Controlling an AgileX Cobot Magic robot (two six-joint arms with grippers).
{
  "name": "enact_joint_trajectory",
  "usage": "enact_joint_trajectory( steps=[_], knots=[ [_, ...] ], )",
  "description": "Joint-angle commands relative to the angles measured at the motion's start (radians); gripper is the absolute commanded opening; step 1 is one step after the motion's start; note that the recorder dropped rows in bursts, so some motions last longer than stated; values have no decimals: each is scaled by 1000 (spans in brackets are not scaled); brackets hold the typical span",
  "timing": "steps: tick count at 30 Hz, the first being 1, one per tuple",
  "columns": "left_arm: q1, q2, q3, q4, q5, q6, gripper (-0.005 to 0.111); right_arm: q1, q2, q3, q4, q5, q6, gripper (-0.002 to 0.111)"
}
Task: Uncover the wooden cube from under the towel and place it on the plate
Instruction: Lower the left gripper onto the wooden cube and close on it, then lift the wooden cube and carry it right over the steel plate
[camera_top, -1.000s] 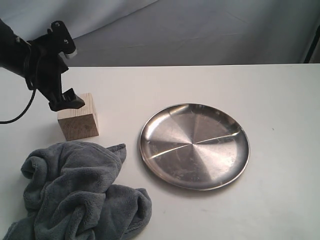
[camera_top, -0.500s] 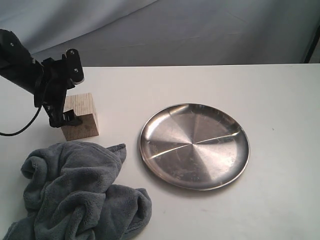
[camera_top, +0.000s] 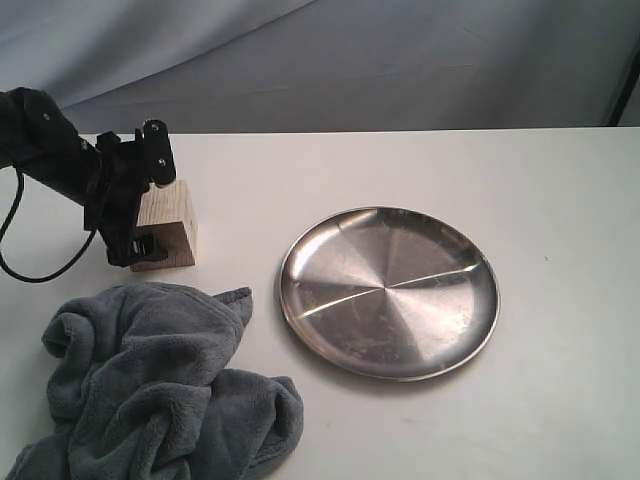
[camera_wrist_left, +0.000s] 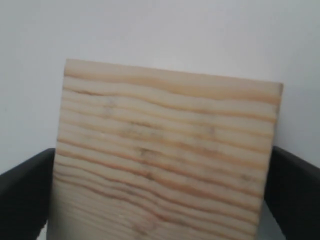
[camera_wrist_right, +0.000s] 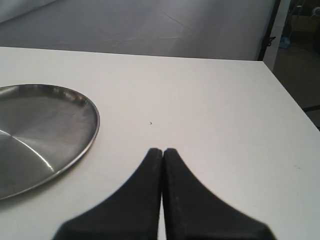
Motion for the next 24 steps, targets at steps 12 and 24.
enact_joint_trajectory(
  steps=[12, 24],
  knots=[
    [-4, 18, -3, -69, -11, -6, 91, 4, -6, 4, -2, -6, 1, 0],
    [-4, -61, -3, -90, 109, -59, 0, 4, -6, 4, -2, -6, 1, 0]
  ],
)
